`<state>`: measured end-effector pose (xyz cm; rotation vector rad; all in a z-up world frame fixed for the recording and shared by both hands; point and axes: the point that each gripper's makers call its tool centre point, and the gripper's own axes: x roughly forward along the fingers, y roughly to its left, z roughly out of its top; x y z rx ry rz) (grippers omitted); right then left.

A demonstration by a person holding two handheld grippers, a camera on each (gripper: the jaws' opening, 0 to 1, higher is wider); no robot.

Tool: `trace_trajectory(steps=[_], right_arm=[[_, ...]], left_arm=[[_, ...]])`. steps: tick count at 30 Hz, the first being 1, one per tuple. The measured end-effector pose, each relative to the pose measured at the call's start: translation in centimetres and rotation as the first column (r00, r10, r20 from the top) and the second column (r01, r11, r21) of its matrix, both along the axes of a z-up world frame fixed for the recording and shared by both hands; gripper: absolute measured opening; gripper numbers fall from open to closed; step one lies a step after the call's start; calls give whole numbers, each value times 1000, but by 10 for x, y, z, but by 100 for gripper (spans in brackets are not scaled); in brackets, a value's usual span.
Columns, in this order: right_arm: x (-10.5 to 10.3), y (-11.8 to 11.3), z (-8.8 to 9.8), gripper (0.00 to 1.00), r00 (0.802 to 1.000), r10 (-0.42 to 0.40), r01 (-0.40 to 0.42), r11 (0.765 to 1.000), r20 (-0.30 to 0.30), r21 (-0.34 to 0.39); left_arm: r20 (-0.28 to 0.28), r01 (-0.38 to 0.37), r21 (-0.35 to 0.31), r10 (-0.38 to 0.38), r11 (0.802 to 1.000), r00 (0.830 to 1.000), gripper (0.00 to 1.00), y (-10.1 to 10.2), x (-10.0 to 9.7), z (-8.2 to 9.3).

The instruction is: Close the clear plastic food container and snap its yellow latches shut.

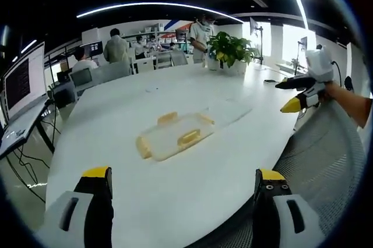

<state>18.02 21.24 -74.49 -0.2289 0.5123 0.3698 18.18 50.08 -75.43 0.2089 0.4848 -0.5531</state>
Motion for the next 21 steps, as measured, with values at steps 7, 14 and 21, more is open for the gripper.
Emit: trace_trajectory(steps=[7, 14, 21], right_arm=[[-1, 0, 0, 79, 1000, 2, -2, 1000, -3, -4], [-1, 0, 0, 79, 1000, 3, -3, 1000, 2, -2], [-1, 1, 0, 79, 1000, 4, -4, 1000, -1, 1]], left_arm=[[-1, 1, -3, -1, 1000, 1000, 99, 0, 0, 0], [-10, 1, 1, -1, 1000, 1000, 99, 0, -1, -1], [-12, 0, 16, 0, 1000, 1000, 99, 1, -1, -3]])
